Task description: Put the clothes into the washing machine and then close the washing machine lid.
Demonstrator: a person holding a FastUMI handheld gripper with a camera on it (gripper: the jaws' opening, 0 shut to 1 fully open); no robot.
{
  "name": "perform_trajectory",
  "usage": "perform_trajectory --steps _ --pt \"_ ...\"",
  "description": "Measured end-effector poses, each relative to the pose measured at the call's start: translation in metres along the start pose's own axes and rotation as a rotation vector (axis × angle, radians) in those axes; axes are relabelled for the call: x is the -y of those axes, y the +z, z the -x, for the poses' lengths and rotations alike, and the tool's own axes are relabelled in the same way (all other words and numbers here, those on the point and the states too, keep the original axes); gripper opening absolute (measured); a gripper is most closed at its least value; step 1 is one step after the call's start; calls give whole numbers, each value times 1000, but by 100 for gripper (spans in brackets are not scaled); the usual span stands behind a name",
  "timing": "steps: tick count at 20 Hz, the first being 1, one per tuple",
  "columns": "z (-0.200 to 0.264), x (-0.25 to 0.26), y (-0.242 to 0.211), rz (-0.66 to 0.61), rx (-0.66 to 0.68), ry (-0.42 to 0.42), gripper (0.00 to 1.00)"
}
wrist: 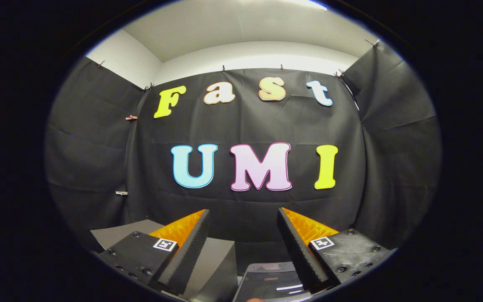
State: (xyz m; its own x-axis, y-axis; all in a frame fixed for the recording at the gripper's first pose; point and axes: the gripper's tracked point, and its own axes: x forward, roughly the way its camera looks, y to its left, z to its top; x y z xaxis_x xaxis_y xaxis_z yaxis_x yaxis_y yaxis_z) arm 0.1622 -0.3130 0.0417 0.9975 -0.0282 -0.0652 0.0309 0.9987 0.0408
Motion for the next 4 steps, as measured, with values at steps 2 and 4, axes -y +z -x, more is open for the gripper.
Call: perform_trajectory --steps 2,4 --pt "-1 0 -2 -4 -6 -7 99" --pt "-2 -2 -4 7 -10 -5 99"
